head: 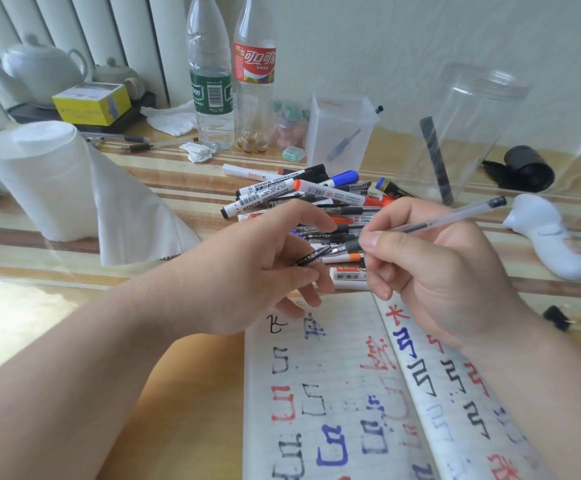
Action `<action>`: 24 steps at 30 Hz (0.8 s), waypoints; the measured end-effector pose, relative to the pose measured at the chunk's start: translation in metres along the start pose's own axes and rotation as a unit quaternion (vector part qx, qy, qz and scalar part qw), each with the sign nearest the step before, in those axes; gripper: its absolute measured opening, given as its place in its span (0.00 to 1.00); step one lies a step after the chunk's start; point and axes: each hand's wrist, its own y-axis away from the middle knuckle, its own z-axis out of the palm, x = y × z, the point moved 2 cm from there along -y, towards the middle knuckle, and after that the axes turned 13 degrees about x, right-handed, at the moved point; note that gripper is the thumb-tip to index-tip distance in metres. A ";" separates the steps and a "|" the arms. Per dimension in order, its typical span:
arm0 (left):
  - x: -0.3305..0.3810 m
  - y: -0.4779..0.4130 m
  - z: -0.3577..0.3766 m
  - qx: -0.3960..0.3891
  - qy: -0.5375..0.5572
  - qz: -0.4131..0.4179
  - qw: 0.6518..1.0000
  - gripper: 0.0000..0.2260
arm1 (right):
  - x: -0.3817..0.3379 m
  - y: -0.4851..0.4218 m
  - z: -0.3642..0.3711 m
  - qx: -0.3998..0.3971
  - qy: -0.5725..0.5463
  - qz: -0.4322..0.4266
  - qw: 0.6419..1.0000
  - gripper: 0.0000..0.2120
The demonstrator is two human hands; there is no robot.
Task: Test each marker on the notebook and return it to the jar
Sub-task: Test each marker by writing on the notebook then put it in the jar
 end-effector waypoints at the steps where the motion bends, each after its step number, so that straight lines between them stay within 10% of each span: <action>1: 0.000 0.000 0.000 -0.002 -0.001 0.002 1.000 0.18 | 0.000 0.000 0.000 -0.005 0.002 -0.001 1.000 0.06; 24: 0.000 0.000 0.001 0.135 -0.057 0.121 0.982 0.14 | 0.002 0.001 0.007 -0.039 -0.018 0.027 0.999 0.07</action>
